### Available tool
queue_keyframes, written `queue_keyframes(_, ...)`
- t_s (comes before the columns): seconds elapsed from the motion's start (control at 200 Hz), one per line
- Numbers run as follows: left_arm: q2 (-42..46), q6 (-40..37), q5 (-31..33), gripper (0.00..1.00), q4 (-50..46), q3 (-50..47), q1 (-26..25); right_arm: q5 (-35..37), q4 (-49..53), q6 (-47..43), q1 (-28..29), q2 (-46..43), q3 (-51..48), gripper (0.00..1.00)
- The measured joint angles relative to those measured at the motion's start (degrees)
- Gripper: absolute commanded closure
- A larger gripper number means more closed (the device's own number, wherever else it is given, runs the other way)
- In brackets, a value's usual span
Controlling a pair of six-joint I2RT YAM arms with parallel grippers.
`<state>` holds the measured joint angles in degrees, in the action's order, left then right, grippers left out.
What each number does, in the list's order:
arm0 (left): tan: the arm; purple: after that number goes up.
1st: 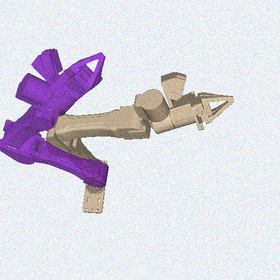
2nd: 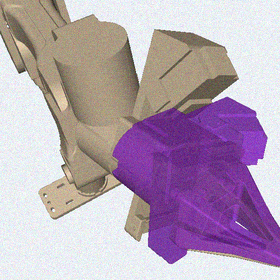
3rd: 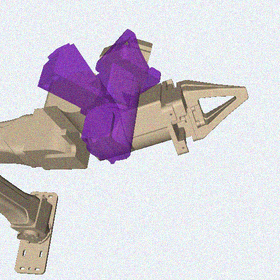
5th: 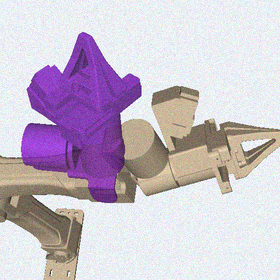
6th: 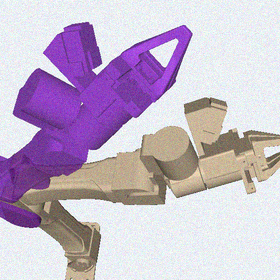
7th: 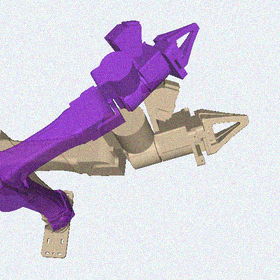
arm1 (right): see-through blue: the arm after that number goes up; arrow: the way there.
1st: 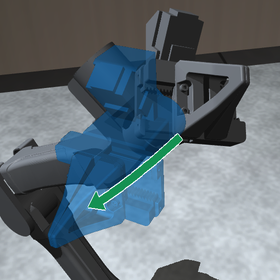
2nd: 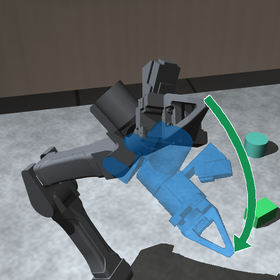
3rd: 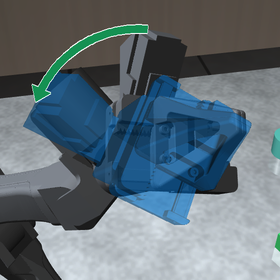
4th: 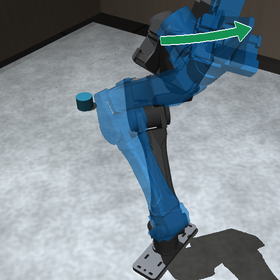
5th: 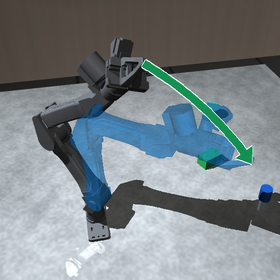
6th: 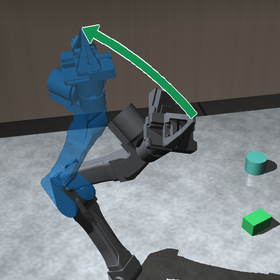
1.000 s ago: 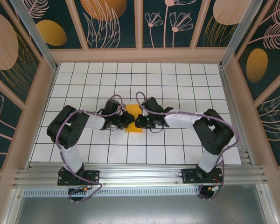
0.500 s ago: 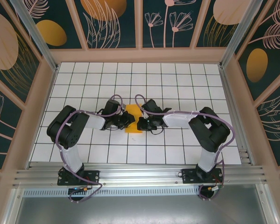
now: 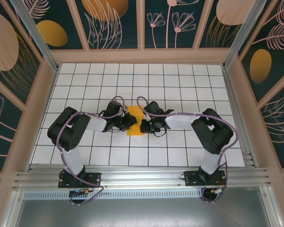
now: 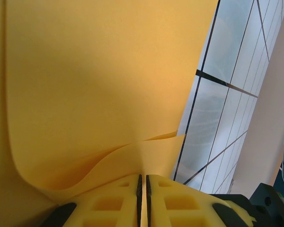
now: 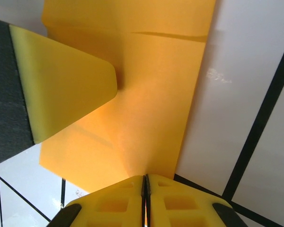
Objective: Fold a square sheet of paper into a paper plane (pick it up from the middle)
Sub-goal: Fold the triangle a second time at the center of the table.
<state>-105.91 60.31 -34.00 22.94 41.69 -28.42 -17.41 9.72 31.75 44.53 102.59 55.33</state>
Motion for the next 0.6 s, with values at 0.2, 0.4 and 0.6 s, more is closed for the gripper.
queue_keyframes(0.2,0.0,0.0,0.0,0.85,0.0,0.0,0.0,-0.6,0.0,-0.7,0.2,-0.1,0.0,0.88)
queue_keyframes(0.4,0.0,0.0,0.0,0.85,0.0,0.0,0.0,-0.6,0.6,-1.4,0.7,-0.1,0.2,0.88)
queue_keyframes(0.6,0.0,0.0,0.0,0.86,0.0,0.0,0.0,0.0,1.3,-1.4,1.0,0.0,0.5,0.88)
